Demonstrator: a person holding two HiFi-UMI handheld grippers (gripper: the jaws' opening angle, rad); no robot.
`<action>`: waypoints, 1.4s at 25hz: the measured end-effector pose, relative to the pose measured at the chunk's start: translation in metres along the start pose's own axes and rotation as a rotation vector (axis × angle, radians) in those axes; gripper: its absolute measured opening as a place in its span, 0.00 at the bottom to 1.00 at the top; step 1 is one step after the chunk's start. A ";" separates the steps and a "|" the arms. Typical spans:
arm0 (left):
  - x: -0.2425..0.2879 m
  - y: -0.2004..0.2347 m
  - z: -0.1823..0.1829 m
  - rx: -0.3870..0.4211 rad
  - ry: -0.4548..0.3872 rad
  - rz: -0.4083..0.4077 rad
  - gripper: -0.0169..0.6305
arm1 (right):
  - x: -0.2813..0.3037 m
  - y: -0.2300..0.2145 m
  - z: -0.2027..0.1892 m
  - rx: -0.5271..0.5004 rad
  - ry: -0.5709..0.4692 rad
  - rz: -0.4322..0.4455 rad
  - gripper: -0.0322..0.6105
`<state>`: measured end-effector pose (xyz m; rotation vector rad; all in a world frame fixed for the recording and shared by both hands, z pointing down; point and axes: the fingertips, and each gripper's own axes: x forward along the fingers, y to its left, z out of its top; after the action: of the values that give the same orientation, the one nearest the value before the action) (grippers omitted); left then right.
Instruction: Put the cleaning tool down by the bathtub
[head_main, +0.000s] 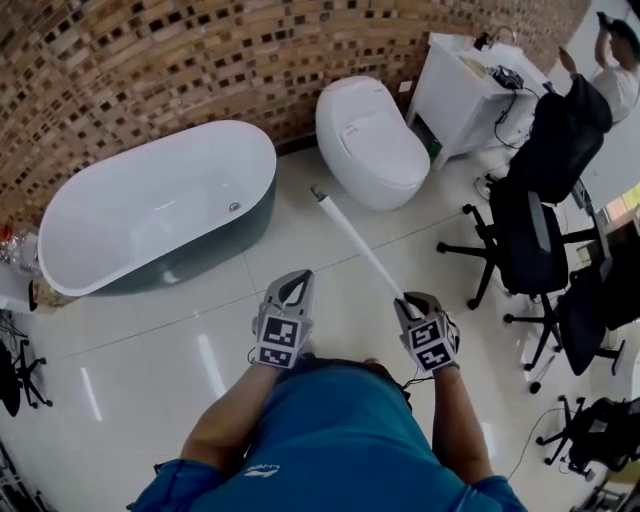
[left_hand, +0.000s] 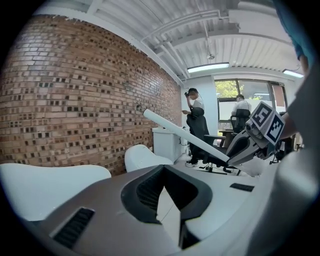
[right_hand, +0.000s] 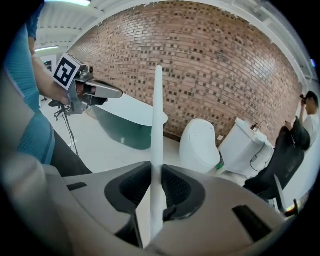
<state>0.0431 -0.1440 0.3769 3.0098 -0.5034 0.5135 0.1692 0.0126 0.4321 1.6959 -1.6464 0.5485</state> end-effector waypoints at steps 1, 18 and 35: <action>-0.007 0.016 -0.003 -0.009 0.001 0.021 0.03 | 0.010 0.007 0.015 -0.022 -0.003 0.015 0.19; -0.167 0.230 -0.073 -0.202 0.038 0.426 0.03 | 0.153 0.184 0.204 -0.445 -0.028 0.363 0.19; -0.193 0.377 -0.097 -0.228 0.067 0.619 0.03 | 0.319 0.302 0.293 -0.982 0.022 0.685 0.19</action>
<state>-0.2816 -0.4312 0.4016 2.5682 -1.3917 0.5302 -0.1434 -0.4028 0.5241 0.4105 -1.9821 0.0012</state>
